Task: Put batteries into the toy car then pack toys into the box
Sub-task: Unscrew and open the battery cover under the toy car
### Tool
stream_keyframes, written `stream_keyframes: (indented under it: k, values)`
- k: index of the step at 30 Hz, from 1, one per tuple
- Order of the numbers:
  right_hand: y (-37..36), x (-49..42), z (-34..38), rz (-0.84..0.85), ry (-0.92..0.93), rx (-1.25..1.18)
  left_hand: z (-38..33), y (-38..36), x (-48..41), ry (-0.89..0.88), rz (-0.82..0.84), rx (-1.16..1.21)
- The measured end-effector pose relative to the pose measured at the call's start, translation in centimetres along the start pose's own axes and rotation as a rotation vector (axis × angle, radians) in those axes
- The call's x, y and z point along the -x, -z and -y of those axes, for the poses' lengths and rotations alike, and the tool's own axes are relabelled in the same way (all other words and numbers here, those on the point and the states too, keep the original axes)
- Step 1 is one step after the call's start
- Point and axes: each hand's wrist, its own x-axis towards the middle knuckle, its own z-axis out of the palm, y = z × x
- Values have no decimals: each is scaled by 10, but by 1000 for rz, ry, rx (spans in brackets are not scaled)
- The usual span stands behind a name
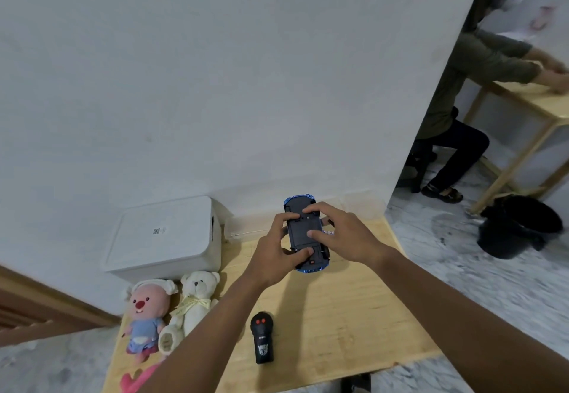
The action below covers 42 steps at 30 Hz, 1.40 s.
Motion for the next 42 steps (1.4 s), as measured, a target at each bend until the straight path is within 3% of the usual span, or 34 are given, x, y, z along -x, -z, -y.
stream_keyframes:
  k: [4, 8, 18, 24, 30, 42]
  values:
    - [7, -1, 7, 54, 18, 230, 2, 0, -1, 28, -17, 47]
    - [18, -10, 18, -36, 21, 392, 6, 3, -2, 75, -15, 90]
    - [25, -23, 37, 138, -73, -131, 9, 4, -1, 119, 13, 103]
    - [22, -22, 40, 5, -80, -460, 10, 8, 0, 131, 12, 78]
    - [14, -13, 38, -262, -90, -494, 13, 13, 2, 121, 28, 41]
    - [-10, -3, 27, -320, -55, -376, 17, 12, 4, 154, 60, 18]
